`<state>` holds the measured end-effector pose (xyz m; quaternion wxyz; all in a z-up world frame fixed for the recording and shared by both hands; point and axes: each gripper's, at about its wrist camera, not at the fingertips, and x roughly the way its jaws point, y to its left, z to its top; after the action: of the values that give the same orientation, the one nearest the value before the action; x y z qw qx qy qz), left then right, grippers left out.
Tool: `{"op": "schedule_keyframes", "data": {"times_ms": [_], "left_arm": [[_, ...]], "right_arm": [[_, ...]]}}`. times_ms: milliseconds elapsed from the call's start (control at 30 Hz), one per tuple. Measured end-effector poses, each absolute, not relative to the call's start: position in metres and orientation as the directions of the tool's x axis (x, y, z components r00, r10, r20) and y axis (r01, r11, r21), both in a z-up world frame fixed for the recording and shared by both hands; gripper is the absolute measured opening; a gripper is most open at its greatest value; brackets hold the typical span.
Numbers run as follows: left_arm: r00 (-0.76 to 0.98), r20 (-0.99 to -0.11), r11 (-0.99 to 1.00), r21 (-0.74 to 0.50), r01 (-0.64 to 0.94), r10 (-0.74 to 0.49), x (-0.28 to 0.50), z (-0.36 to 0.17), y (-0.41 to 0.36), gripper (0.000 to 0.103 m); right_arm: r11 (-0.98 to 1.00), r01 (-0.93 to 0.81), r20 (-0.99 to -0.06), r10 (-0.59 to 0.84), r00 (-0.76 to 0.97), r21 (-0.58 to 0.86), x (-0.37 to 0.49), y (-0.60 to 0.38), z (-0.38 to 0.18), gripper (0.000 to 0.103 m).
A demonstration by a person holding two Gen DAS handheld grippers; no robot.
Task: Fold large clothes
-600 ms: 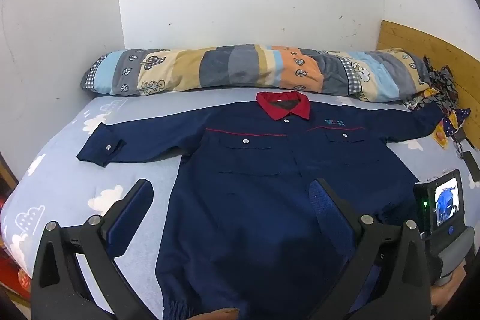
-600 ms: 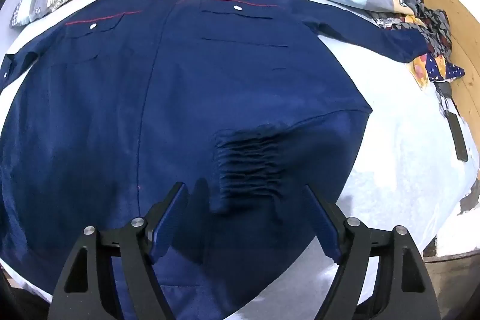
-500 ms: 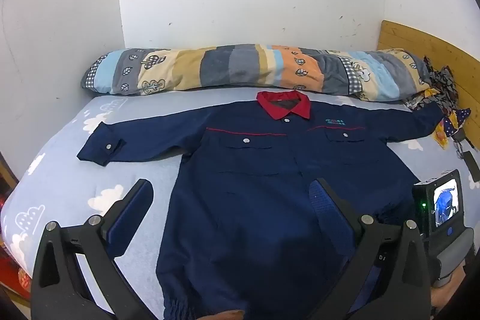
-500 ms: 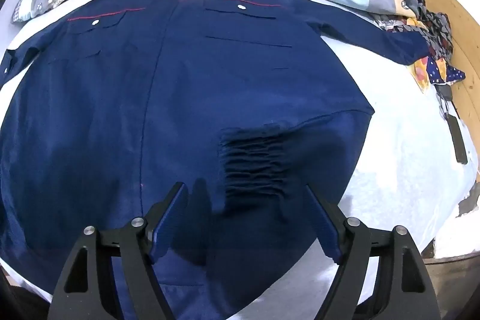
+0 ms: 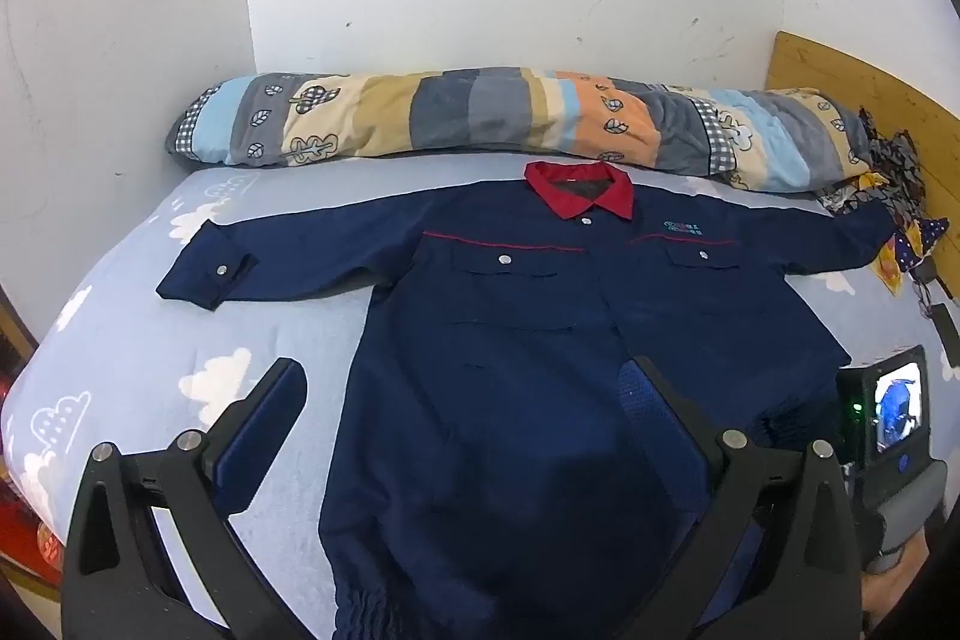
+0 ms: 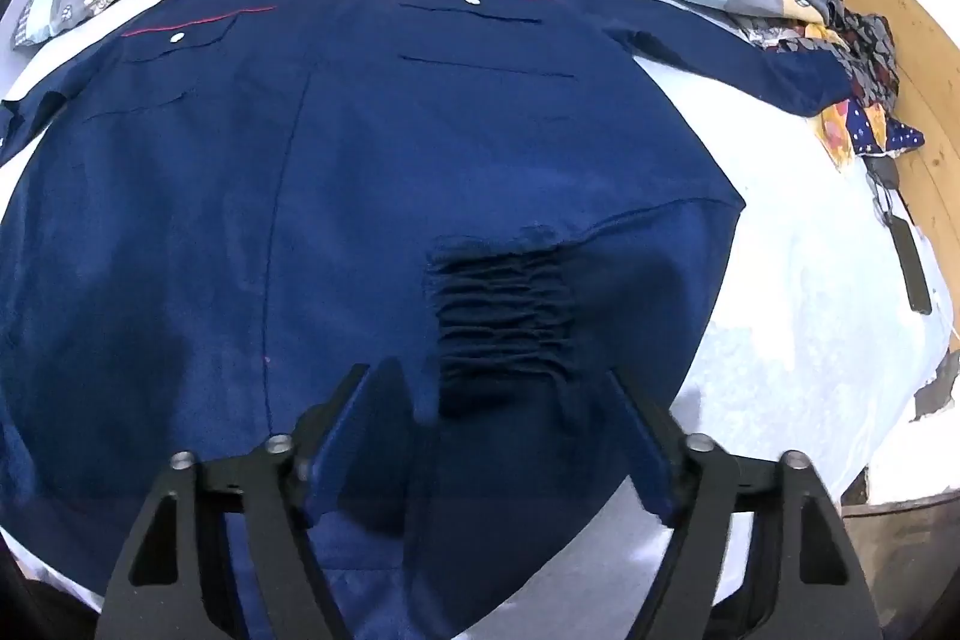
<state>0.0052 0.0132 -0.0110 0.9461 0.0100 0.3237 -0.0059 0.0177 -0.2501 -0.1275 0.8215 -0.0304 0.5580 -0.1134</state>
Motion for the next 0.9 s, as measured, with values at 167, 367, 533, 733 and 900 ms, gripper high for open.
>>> {"op": "schedule_keyframes", "data": {"times_ms": [167,367,533,733,900], "left_arm": [[0.788,-0.615,0.999,0.024,0.022,-0.003,0.006,-0.012,0.012,0.103],[0.785,-0.62,1.0,0.014,0.02,-0.007,0.006,-0.011,0.011,0.103],[0.785,-0.62,1.0,0.014,0.024,-0.01,0.007,-0.009,0.01,0.103],[0.78,-0.625,1.0,0.013,0.021,-0.008,0.009,-0.01,0.01,0.103],[0.779,-0.627,1.0,-0.011,0.021,-0.023,0.01,-0.011,0.012,0.103]], "right_arm": [[0.975,0.183,-0.924,-0.179,0.337,-0.122,0.02,-0.264,-0.132,0.042],[0.979,0.203,-0.911,-0.096,0.401,-0.014,0.005,-0.276,-0.112,0.015],[0.966,0.257,-0.901,-0.089,0.424,0.025,-0.006,-0.295,-0.099,0.015],[0.918,0.386,-0.897,-0.093,0.432,0.091,-0.038,-0.327,-0.09,0.012],[0.847,0.526,-0.931,-0.126,0.343,0.08,-0.087,-0.362,-0.101,0.025]]}}
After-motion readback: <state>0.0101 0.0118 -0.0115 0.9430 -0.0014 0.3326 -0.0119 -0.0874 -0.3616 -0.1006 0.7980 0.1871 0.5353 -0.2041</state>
